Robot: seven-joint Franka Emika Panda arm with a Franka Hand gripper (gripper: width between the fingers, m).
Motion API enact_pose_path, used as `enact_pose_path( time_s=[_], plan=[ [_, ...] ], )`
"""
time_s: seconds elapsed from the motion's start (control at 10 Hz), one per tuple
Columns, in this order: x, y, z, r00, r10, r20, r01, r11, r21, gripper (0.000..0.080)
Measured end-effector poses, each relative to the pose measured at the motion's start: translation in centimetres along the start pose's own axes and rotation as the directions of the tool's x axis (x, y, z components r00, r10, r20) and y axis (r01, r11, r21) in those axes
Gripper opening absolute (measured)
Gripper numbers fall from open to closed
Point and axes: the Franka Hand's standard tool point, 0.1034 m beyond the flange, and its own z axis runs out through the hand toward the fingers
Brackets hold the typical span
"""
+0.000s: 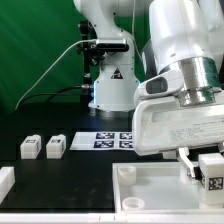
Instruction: Assemble one leg
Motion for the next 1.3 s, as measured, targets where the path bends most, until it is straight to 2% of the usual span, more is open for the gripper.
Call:
enact_pose_path(
  time_s=[0.4, 0.5, 0.6, 0.7, 1.3],
  plan=[
    [-0.31, -0.06, 0.14, 1.000, 0.008, 0.022, -0.008, 1.000, -0.002, 0.0294],
    [-0.32, -0.05, 0.15, 1.000, 0.008, 0.022, -0.008, 1.000, -0.002, 0.0466],
    [-0.36, -0.05, 0.16, 1.000, 0.008, 0.023, -0.008, 1.000, -0.002, 0.0606],
    [-0.38, -0.05, 0.17, 1.000, 0.008, 0.023, -0.008, 1.000, -0.002, 0.0636],
    [-0.43, -0.05, 0.20, 1.000, 0.008, 0.024, -0.008, 1.000, -0.002, 0.0649]
  ],
)
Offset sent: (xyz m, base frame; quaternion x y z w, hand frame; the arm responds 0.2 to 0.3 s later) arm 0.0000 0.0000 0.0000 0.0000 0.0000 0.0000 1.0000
